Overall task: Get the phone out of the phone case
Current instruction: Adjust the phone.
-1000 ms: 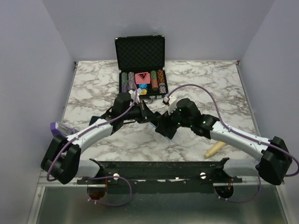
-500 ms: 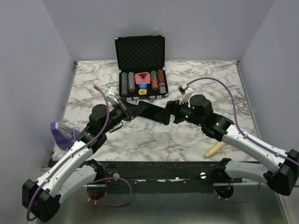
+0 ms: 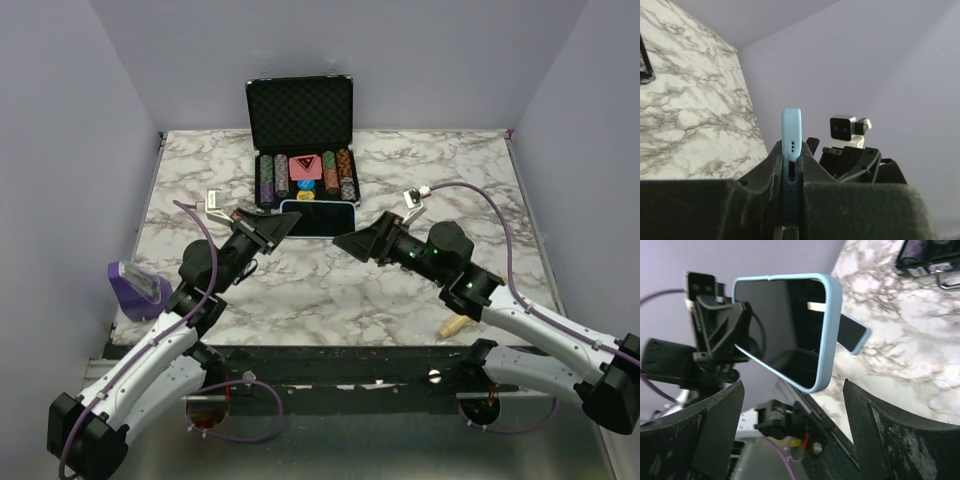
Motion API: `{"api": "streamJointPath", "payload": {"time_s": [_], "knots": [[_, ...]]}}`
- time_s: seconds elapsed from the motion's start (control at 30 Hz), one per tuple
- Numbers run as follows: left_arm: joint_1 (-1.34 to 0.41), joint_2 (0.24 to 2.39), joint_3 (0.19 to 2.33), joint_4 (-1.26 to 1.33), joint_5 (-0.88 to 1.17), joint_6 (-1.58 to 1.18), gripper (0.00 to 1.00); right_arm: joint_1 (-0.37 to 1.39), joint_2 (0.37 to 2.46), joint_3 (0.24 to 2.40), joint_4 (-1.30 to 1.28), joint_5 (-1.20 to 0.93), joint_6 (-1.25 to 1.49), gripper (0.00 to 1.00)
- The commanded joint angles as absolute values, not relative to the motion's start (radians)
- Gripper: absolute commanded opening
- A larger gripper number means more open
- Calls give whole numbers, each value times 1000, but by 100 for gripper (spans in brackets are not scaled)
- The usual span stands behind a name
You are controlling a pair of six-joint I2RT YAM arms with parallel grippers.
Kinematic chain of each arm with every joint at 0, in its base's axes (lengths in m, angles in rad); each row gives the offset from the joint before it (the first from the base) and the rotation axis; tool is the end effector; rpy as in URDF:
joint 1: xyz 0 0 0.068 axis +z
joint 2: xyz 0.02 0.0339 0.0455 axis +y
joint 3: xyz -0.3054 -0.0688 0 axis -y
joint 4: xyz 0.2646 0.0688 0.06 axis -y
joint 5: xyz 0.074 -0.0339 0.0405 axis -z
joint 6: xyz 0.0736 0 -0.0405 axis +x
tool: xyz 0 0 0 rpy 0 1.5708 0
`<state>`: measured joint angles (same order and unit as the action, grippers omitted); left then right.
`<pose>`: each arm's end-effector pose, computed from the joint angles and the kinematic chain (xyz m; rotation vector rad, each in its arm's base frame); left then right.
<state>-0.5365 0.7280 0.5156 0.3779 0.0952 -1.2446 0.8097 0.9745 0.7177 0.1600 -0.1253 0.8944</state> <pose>0.1757 -0.1126 0.3438 -0.4680 1.5244 -1.5093 0.1768 0.1989 0.3428 -0.0271 1.8666 1.3501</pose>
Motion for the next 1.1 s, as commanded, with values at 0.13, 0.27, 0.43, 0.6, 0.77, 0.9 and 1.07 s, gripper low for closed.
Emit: {"api": "streamJointPath", "payload": {"time_s": [0.13, 0.27, 0.43, 0.6, 0.77, 0.9, 1.07], "knots": [[-543, 753, 473, 687, 184, -1450, 0, 795, 1022, 680, 520, -186, 1077, 81], [-549, 779, 430, 778, 202, -1494, 0, 782, 1061, 655, 638, -207, 1123, 61], [-551, 762, 410, 760, 228, -1465, 0, 770, 1080, 664, 644, -251, 1097, 15], [-549, 712, 422, 591, 311, -1298, 53, 686, 1049, 653, 595, -354, 1022, 1], [-548, 600, 524, 102, 221, -1015, 77, 536, 1066, 751, 389, -610, 889, 1], [-545, 568, 642, -184, 106, -789, 75, 497, 1120, 856, 165, -786, 729, 1], [-540, 646, 811, -307, 165, -547, 74, 499, 1196, 975, -115, -900, 536, 1]]}}
